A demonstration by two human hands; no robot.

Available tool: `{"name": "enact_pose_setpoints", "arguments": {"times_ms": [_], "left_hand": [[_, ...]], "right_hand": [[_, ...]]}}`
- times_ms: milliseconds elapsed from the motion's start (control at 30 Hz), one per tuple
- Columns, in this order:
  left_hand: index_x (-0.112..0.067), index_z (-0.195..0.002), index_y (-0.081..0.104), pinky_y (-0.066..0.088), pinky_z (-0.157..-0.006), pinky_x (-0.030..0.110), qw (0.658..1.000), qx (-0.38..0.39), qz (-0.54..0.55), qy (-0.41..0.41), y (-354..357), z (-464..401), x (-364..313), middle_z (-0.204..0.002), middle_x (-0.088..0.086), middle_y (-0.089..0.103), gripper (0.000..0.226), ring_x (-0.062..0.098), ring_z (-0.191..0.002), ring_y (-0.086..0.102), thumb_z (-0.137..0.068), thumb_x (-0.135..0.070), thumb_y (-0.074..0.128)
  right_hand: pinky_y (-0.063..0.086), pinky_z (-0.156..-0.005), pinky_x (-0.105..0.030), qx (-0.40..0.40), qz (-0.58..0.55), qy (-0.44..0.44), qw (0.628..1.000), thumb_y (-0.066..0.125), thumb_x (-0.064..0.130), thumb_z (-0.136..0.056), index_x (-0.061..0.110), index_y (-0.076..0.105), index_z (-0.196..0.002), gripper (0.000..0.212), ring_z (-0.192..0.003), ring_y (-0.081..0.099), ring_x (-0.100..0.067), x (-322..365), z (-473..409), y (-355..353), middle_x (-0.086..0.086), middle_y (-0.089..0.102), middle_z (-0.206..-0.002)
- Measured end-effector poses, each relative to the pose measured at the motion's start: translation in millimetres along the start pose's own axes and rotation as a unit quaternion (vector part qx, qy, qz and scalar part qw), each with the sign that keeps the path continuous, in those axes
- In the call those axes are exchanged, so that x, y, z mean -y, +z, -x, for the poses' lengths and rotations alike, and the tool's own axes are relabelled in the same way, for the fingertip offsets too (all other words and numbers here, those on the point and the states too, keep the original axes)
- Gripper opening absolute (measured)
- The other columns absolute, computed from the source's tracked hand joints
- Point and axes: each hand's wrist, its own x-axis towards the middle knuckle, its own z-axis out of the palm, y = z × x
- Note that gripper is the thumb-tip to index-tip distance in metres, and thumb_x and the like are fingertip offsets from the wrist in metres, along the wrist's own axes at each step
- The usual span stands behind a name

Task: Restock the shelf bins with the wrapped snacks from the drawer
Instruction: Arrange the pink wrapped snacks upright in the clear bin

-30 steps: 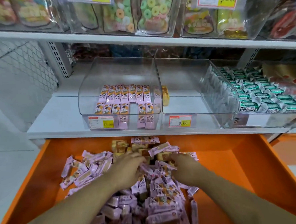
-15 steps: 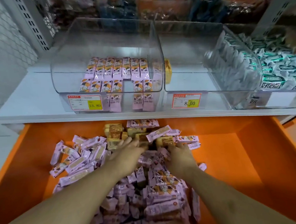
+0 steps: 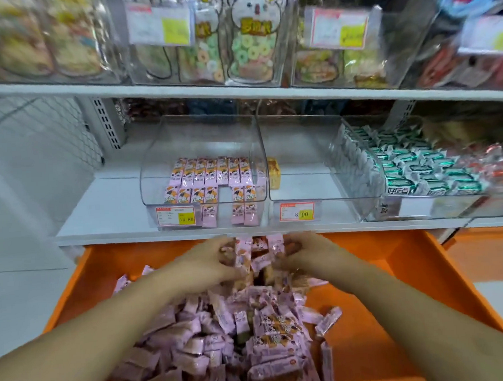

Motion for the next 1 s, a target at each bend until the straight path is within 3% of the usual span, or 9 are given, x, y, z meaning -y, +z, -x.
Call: {"name": "enact_pose_setpoints", "arguments": {"times_ms": [67, 200, 300, 467, 600, 700, 833, 933, 1000], "left_hand": [[-0.028, -0.131, 0.059, 0.060, -0.065, 0.036, 0.996, 0.002, 0.082, 0.025, -7.1, 23.0, -20.4, -0.107, 0.006, 0.077, 0.054, 0.026, -0.091, 0.075, -0.086, -0.012, 0.084], [-0.023, -0.132, 0.057, 0.060, -0.059, 0.034, 0.982, -0.021, 0.177, 0.058, -13.8, 54.3, -48.3, -0.102, 0.021, 0.070, 0.061, 0.033, -0.082, 0.072, -0.082, 0.000, 0.084], [-0.024, -0.128, 0.059, 0.061, -0.059, 0.038, 0.978, -0.047, 0.192, 0.065, -17.1, 64.5, -59.1, -0.089, 0.012, 0.064, 0.060, 0.028, -0.075, 0.073, -0.081, 0.005, 0.083], [-0.024, -0.128, 0.059, 0.064, -0.069, 0.044, 0.971, -0.089, 0.214, 0.056, -29.0, 65.6, -74.6, -0.090, 0.016, 0.066, 0.050, 0.034, -0.079, 0.076, -0.087, -0.006, 0.081], [-0.026, -0.123, 0.064, 0.062, -0.087, 0.042, 0.967, -0.172, 0.157, 0.106, -58.9, 42.7, -96.3, -0.083, 0.002, 0.074, 0.039, 0.020, -0.083, 0.077, -0.089, -0.018, 0.080], [-0.023, -0.114, 0.065, 0.063, -0.086, 0.042, 0.960, -0.198, 0.143, 0.134, -89.2, 5.2, -119.1, -0.090, 0.003, 0.075, 0.031, 0.021, -0.089, 0.077, -0.090, -0.009, 0.079], [-0.010, -0.120, 0.061, 0.065, -0.082, 0.044, 0.969, -0.208, 0.046, 0.128, -116.7, -49.0, -129.8, -0.106, 0.017, 0.065, 0.035, 0.033, -0.092, 0.075, -0.090, -0.002, 0.077], [-0.008, -0.129, 0.056, 0.065, -0.072, 0.039, 0.977, -0.188, -0.056, 0.079, -121.8, -81.6, -111.2, -0.109, 0.019, 0.064, 0.044, 0.037, -0.099, 0.073, -0.091, -0.006, 0.078], [-0.012, -0.128, 0.058, 0.063, -0.083, 0.048, 0.978, -0.174, -0.107, 0.052, -120.1, -98.8, -95.9, -0.107, 0.014, 0.067, 0.044, 0.035, -0.098, 0.073, -0.090, -0.012, 0.080]], "right_hand": [[0.052, -0.066, -0.028, -0.001, -0.060, -0.019, 0.998, 0.081, 0.014, -0.092, 0.028, 0.065, -0.090, 0.021, -0.067, 0.065, -0.010, 20.9, 23.0, -7.2, 0.007, 0.071, -0.069], [0.052, -0.089, -0.066, -0.025, -0.118, -0.036, 0.992, 0.092, 0.041, -0.069, 0.054, 0.063, -0.114, 0.056, -0.089, 0.070, -0.030, 43.8, 51.0, -11.6, -0.016, 0.069, -0.093], [0.054, -0.094, -0.057, -0.026, -0.123, -0.049, 0.991, 0.091, 0.032, -0.078, 0.038, 0.055, -0.132, 0.065, -0.085, 0.073, -0.018, 55.6, 58.3, -9.2, -0.001, 0.062, -0.080], [0.054, -0.085, -0.059, -0.065, -0.106, -0.063, 0.990, 0.085, 0.022, -0.088, 0.037, 0.055, -0.119, 0.046, -0.074, 0.067, -0.019, 72.6, 52.0, -12.5, 0.005, 0.061, -0.072], [0.054, -0.077, -0.051, -0.109, -0.119, -0.081, 0.984, 0.085, 0.026, -0.087, 0.034, 0.054, -0.125, 0.050, -0.075, 0.066, -0.021, 83.0, 34.2, -27.3, 0.008, 0.062, -0.070], [0.057, -0.085, -0.055, -0.146, -0.138, -0.096, 0.975, 0.084, 0.024, -0.088, 0.038, 0.055, -0.113, 0.041, -0.073, 0.068, -0.022, 88.4, 17.9, -37.0, 0.004, 0.065, -0.072], [0.056, -0.085, -0.059, -0.161, -0.145, -0.100, 0.971, 0.083, 0.022, -0.089, 0.037, 0.055, -0.105, 0.036, -0.076, 0.069, -0.033, 89.9, -2.7, -42.4, -0.009, 0.068, -0.075], [0.058, -0.079, -0.050, -0.157, -0.131, -0.090, 0.975, 0.084, 0.025, -0.089, 0.037, 0.054, -0.103, 0.036, -0.071, 0.067, -0.024, 86.9, -16.1, -44.7, -0.003, 0.069, -0.077], [0.056, -0.073, -0.043, -0.149, -0.124, -0.086, 0.977, 0.084, 0.027, -0.089, 0.038, 0.053, -0.104, 0.037, -0.070, 0.066, -0.022, 83.5, -23.5, -46.0, -0.003, 0.071, -0.082]]}}
